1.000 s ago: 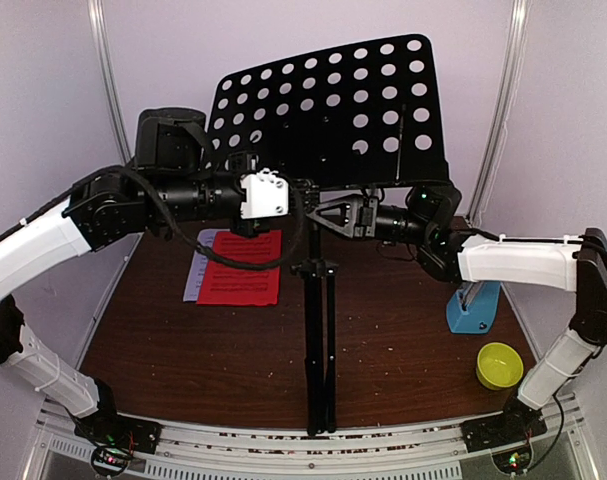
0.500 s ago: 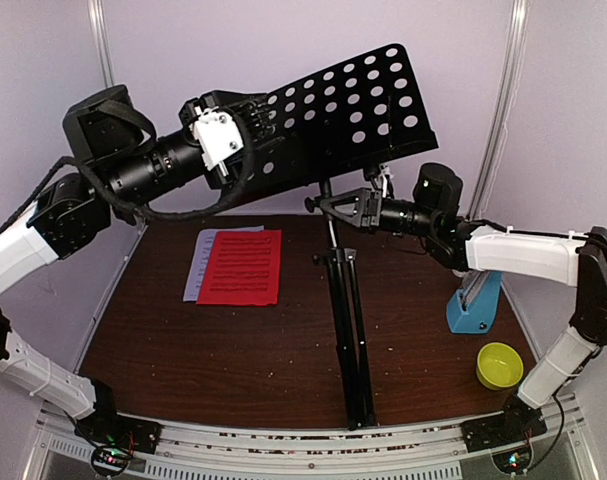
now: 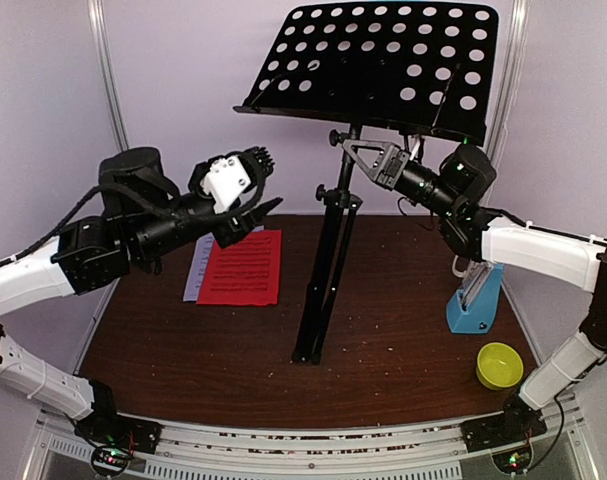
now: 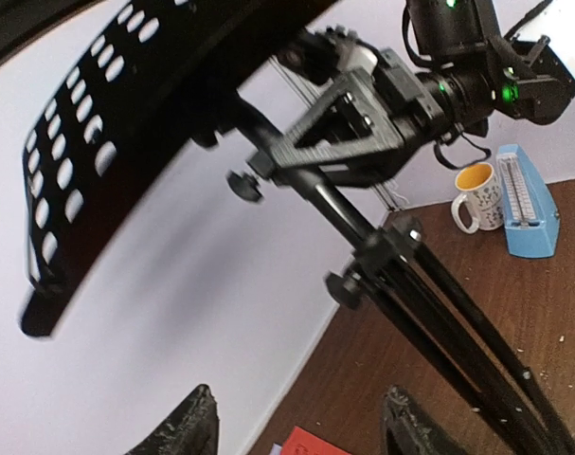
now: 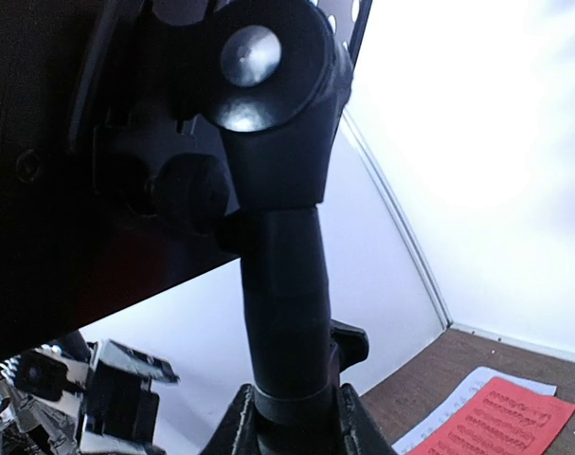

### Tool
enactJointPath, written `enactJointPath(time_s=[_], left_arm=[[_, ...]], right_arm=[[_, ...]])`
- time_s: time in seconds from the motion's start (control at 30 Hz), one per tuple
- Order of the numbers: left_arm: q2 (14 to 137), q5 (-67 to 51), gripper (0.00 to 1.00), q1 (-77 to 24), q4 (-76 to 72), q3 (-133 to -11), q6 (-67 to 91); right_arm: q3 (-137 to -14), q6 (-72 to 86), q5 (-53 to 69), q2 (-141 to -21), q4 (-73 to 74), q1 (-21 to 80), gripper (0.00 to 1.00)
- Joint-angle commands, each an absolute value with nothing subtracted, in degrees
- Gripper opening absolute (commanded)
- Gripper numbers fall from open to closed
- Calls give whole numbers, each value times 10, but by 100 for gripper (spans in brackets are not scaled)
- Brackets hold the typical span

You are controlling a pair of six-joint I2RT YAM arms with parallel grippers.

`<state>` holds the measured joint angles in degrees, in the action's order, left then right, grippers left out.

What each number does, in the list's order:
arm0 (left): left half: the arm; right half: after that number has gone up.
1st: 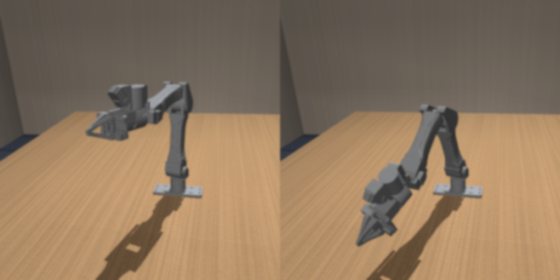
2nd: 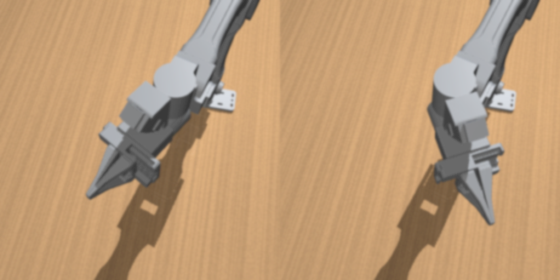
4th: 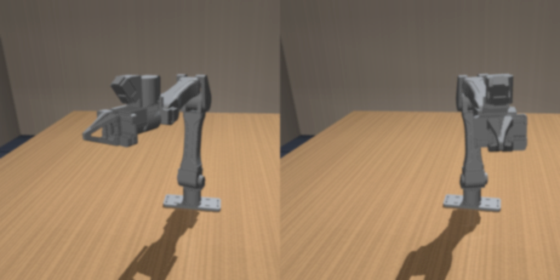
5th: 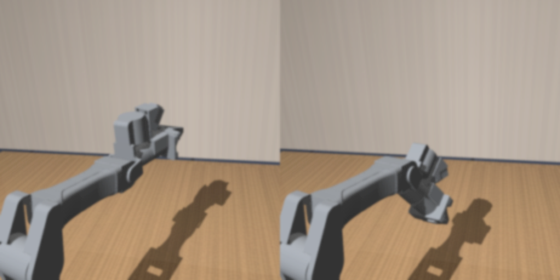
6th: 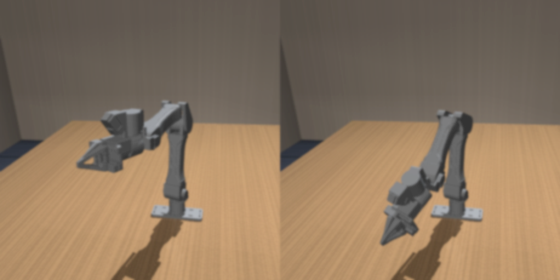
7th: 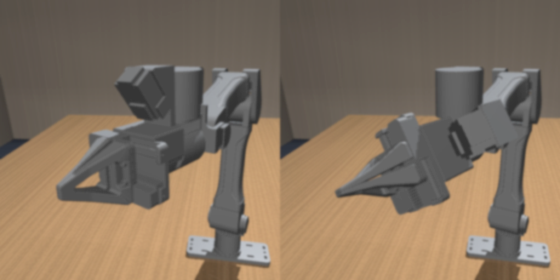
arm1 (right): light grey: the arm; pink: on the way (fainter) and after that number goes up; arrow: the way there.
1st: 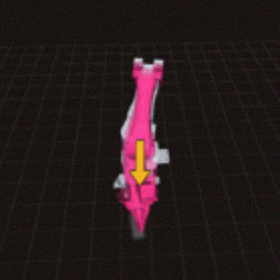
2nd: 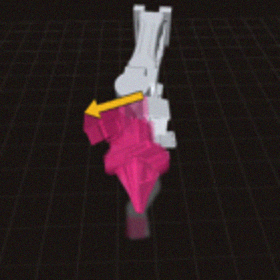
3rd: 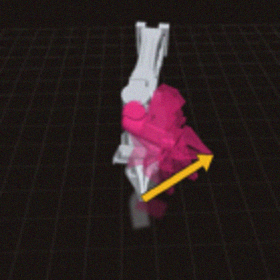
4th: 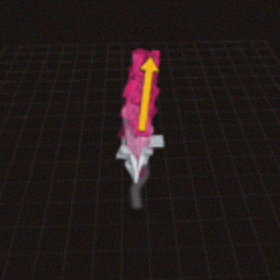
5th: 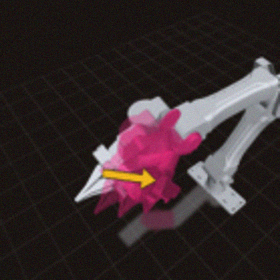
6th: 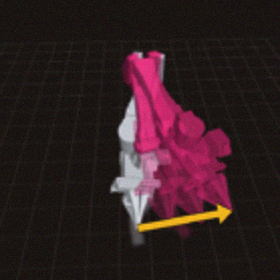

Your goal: Set up the instrument practice props

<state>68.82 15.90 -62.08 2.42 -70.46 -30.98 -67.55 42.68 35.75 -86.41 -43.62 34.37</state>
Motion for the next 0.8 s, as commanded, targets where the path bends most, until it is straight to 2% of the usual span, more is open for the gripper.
enactJointPath(time_s=[0.0, 0.33, 0.77], left_arm=[[692, 178, 60, -618, -35, -650, -193], [760, 164, 60, -618, -179, -546, -87], [877, 214, 59, -619, -290, -545, -31]], right_arm=[[-721, 399, 269, -813, -586, 355, 0], [-697, 226, 136, -781, -509, 414, 0], [-655, 169, 10, -773, -546, 465, 0]])
